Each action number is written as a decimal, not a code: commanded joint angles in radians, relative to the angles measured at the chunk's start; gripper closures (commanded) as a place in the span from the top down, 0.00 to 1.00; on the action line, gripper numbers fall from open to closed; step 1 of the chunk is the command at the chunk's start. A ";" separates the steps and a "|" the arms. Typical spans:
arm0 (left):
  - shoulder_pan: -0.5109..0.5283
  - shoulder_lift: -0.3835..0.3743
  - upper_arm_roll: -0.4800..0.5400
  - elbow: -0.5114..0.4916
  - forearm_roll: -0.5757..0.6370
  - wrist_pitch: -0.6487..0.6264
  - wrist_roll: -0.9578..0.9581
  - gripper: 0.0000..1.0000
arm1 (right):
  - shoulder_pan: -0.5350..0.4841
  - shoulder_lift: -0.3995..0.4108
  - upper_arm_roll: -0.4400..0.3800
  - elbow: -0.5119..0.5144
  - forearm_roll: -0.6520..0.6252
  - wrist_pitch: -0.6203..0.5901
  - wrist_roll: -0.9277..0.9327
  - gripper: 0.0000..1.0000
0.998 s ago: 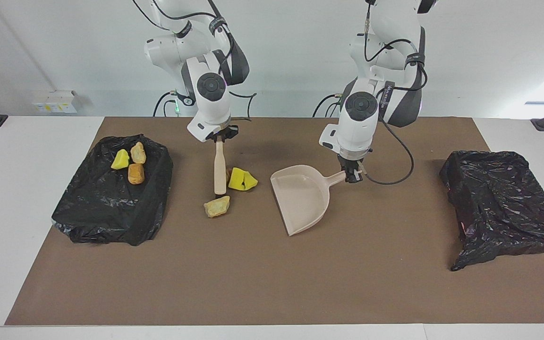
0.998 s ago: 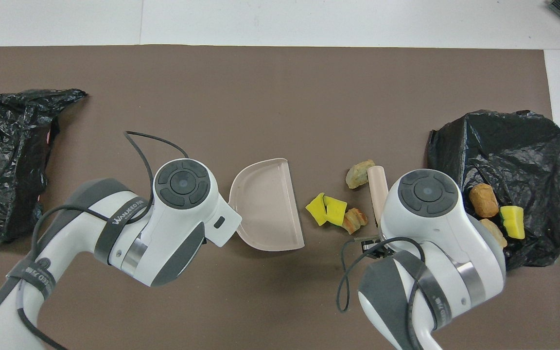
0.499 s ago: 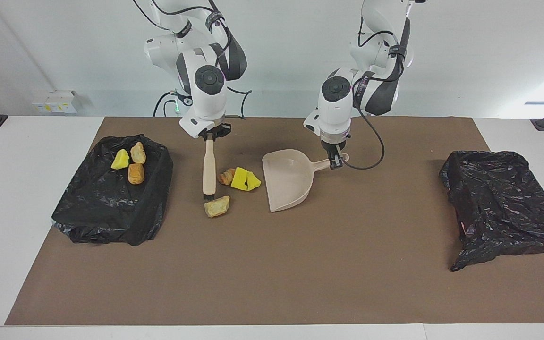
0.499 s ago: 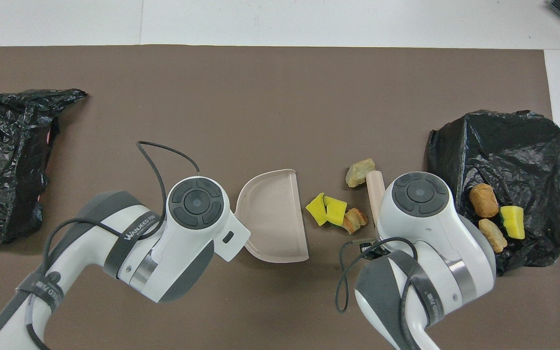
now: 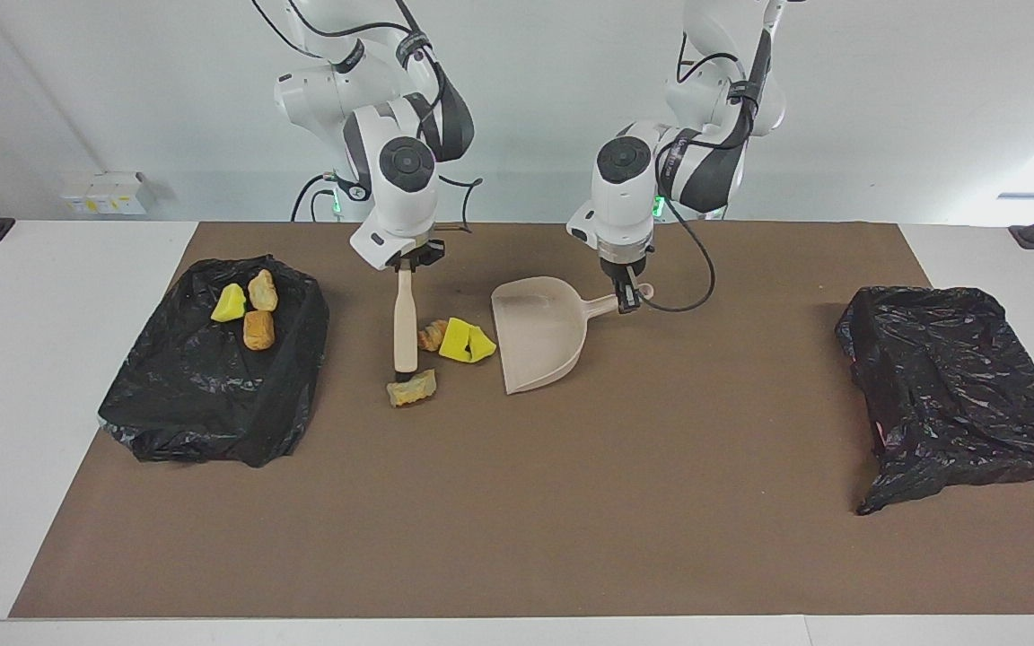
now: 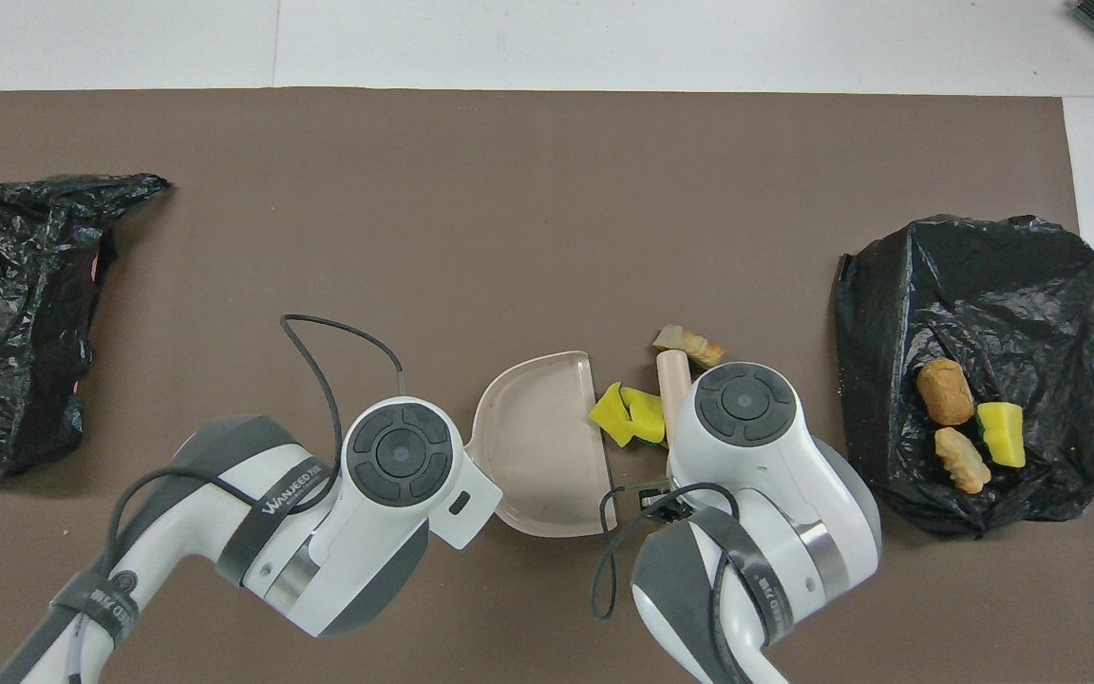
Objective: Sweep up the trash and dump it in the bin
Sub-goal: 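Sweep the yellow sponge pieces into the dustpan with the right gripper, then sweep the remaining nugget into the dustpan with the right gripper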
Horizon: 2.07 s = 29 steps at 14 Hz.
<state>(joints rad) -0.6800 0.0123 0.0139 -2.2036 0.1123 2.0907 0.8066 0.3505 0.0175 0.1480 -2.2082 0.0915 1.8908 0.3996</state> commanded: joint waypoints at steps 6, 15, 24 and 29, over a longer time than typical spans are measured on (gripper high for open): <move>-0.029 -0.018 0.009 -0.065 0.020 0.138 -0.012 0.00 | 0.028 0.030 0.002 0.031 0.359 0.093 -0.173 0.00; 0.010 0.012 0.009 -0.033 0.006 0.152 -0.122 0.00 | -0.102 0.033 -0.021 0.208 -0.172 -0.083 -0.305 0.00; -0.007 0.011 0.009 -0.025 0.006 0.094 -0.264 0.00 | -0.137 0.205 -0.018 0.273 -0.394 -0.032 -0.367 0.00; -0.012 -0.002 0.009 -0.036 0.009 0.069 -0.300 0.00 | -0.087 0.185 -0.008 0.256 -0.097 -0.108 -0.457 0.00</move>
<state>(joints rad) -0.6790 0.0183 0.0150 -2.2400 0.1150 2.1820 0.5285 0.2497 0.2315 0.1325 -1.9299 -0.1036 1.8111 0.0244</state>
